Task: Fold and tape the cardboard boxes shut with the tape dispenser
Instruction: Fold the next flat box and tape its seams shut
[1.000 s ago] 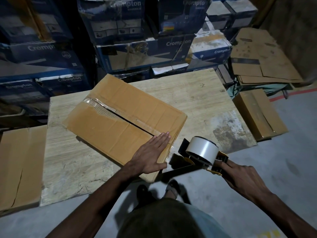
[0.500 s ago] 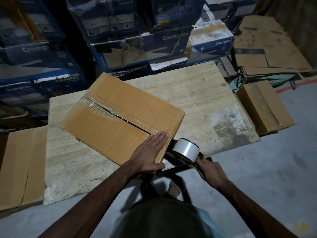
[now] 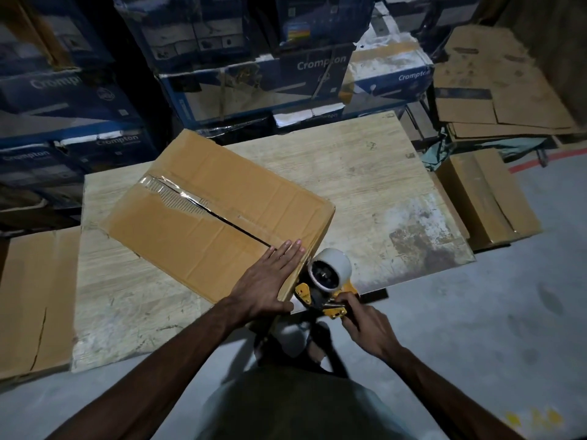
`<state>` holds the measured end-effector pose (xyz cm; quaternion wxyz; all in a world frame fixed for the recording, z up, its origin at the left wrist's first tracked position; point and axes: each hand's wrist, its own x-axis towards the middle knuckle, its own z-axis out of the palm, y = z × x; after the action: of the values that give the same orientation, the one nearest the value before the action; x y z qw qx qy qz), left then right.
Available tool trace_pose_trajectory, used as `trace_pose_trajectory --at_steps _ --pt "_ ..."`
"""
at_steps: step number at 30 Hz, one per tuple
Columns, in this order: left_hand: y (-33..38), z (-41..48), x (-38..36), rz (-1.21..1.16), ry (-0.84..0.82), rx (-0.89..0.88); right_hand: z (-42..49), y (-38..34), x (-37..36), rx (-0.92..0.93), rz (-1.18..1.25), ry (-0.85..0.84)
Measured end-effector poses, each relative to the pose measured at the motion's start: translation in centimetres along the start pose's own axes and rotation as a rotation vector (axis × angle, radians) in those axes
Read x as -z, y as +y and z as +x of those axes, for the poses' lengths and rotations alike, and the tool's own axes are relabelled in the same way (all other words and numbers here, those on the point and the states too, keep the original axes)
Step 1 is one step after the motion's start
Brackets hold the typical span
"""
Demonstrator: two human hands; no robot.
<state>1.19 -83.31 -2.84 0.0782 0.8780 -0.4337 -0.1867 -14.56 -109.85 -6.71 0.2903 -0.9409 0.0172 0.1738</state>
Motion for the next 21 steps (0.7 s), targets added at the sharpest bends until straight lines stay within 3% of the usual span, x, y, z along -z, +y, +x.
trace_pose_trajectory --at_steps 3,9,14,21 --pt "0.0 -0.1 0.2 -0.009 0.01 0.005 -2.3 -0.1 -1.4 -0.107 0.399 -0.01" --pt "0.4 -0.5 0.3 -0.027 0.025 0.019 -0.4 0.9 -0.8 -0.563 0.873 0.299" --pt "0.6 -0.6 0.4 -0.012 0.021 0.043 5.8 1.7 1.3 -0.661 1.224 0.466" --pt "-0.2 -3.2 0.5 0.058 -0.065 0.013 13.2 3.8 -1.6 -0.78 1.434 0.238"
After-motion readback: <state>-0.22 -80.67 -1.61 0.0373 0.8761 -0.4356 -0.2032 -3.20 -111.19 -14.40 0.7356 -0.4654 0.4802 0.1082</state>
